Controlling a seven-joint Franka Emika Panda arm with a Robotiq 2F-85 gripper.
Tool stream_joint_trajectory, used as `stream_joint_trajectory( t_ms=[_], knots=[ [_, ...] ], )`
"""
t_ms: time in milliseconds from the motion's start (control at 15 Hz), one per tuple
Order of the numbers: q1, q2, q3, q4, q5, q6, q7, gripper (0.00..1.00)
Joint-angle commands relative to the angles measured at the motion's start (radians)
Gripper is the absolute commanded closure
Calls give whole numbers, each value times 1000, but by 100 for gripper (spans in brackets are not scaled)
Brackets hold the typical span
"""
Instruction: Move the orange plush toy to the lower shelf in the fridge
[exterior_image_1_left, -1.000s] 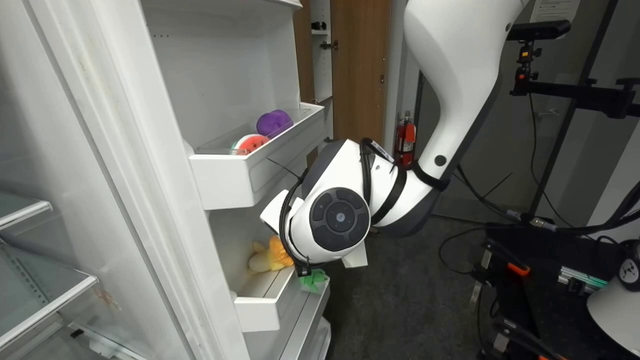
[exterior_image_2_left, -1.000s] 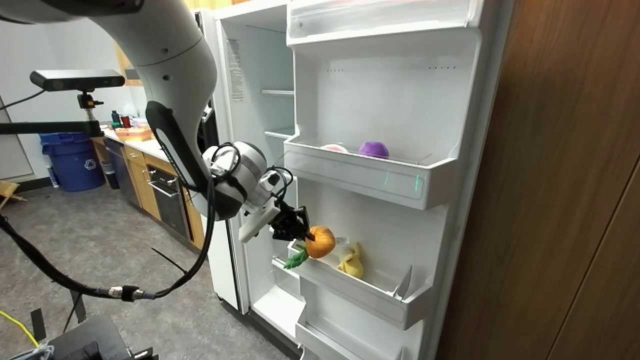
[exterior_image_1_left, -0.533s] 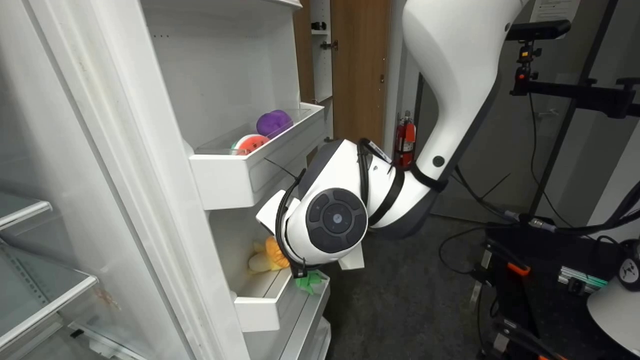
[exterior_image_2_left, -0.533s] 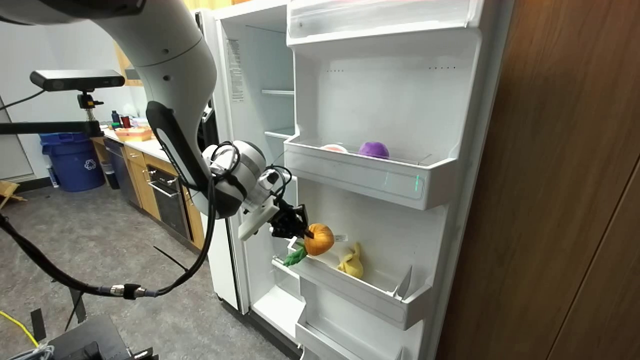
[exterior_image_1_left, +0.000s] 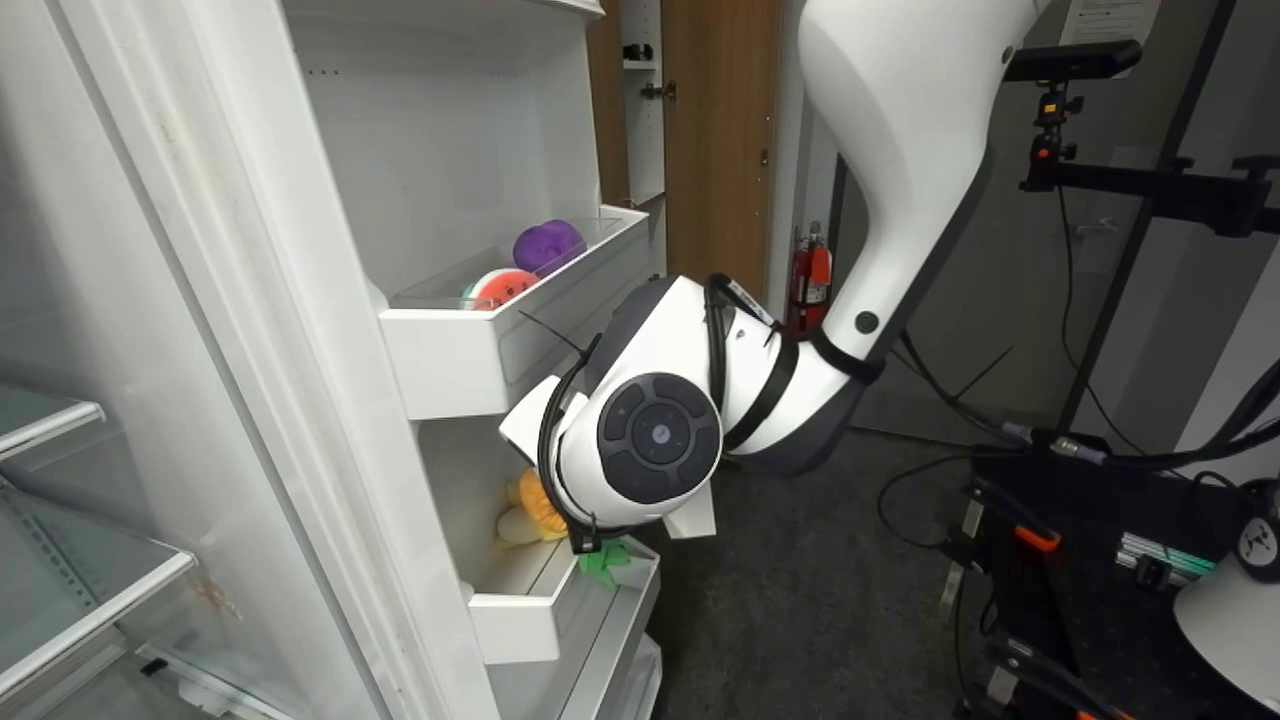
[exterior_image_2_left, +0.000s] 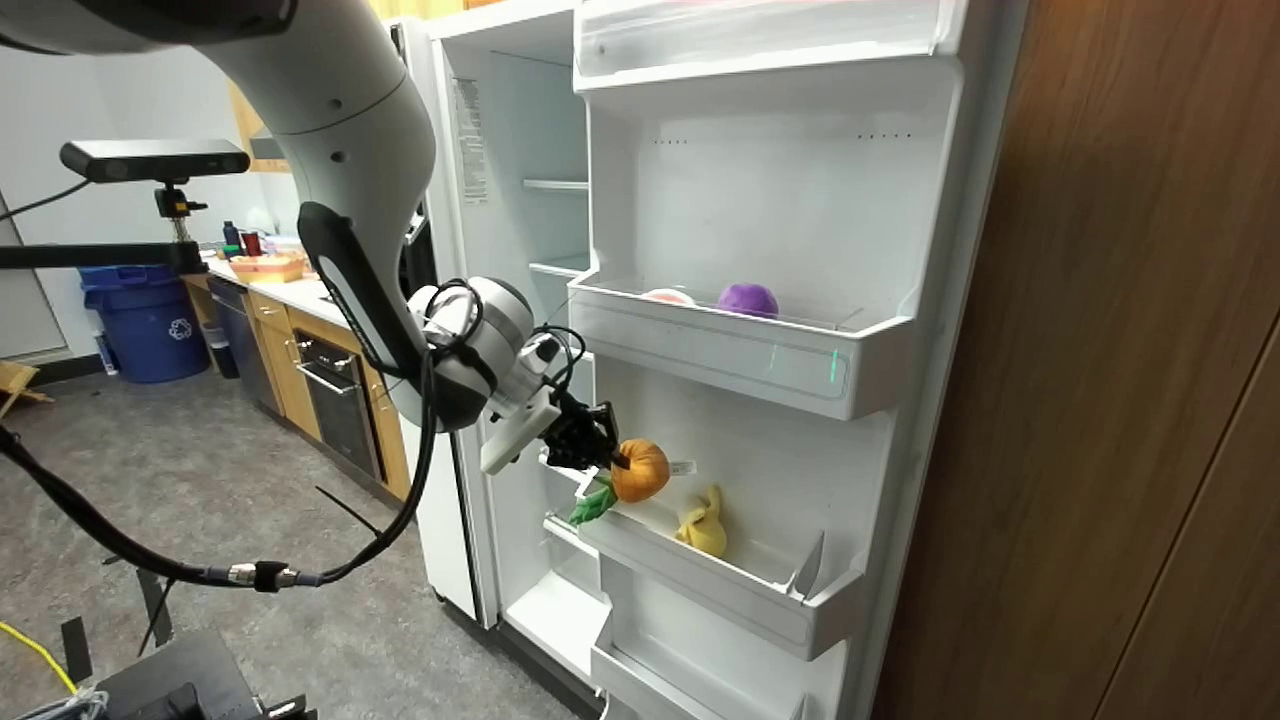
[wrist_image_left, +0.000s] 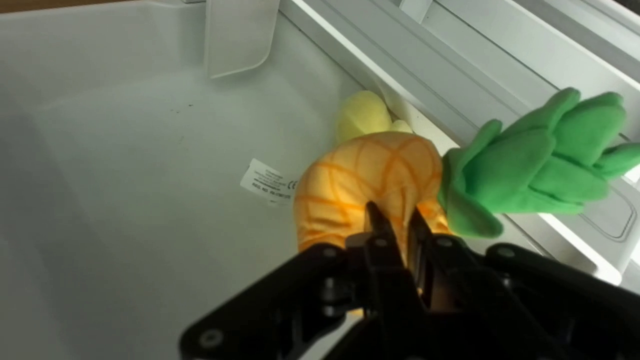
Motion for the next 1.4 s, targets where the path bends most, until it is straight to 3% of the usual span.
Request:
stream_joint_trajectory(
  t_ms=[0, 133, 200, 267, 333, 600, 867, 1333],
  knots=[
    [-10, 36, 15, 41, -13, -33, 15, 97],
    [-5, 58, 22, 71, 9, -54, 0, 97],
    [-6, 65, 26, 81, 18, -57, -4, 92],
    [-6, 71, 31, 90, 28, -62, -7, 64],
    [-4, 77, 33, 98, 33, -68, -7, 64],
    [0, 88, 52, 126, 57, -78, -15, 34],
    [-5, 76, 96, 132, 210, -58, -90, 3],
    [44, 55, 168, 165, 624, -77, -316, 0]
  ],
)
